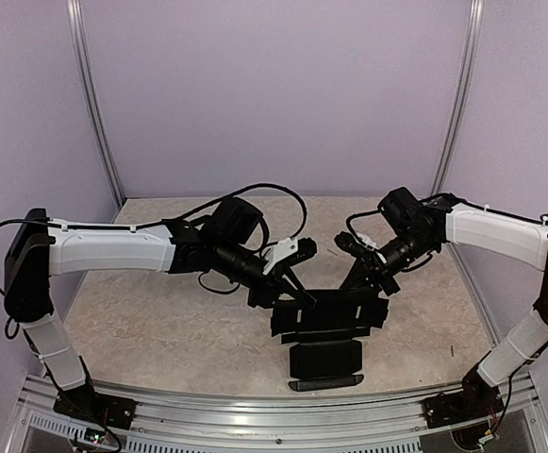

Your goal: Fold the paper box

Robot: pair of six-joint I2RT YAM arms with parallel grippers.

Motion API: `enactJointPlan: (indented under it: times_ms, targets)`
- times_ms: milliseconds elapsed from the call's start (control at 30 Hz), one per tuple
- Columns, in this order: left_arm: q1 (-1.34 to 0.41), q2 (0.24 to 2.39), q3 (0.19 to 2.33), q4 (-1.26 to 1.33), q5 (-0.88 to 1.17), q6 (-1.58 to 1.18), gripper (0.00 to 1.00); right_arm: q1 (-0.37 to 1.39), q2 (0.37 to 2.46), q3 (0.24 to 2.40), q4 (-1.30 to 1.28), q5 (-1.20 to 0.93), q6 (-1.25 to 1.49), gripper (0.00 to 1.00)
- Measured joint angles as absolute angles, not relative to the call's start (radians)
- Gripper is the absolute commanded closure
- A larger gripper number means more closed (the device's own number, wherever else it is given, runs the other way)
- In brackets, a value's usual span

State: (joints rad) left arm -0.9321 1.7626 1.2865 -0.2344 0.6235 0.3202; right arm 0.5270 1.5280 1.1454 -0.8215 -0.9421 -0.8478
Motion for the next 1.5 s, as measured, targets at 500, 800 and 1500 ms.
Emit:
enactJointPlan:
  times_ms: [500,800,1500]
  targets:
    - [-0.935,1.789,1.341,-0.261,0.649,0.316,0.80,0.526,1.528,1.153,-0.821,-0.945,-0.847,1.00]
    - [-0.936,1.835,1.381,-0.269,0.670,0.289,0.94,0.525,1.528,1.153,-0.822,-0.933,-0.843,1.00]
    - [-0.954,1.824,1.281,-0.192,0.669,0.213,1.00,0.282,1.420,1.163,-0.852,-1.036,-0.823,0.79]
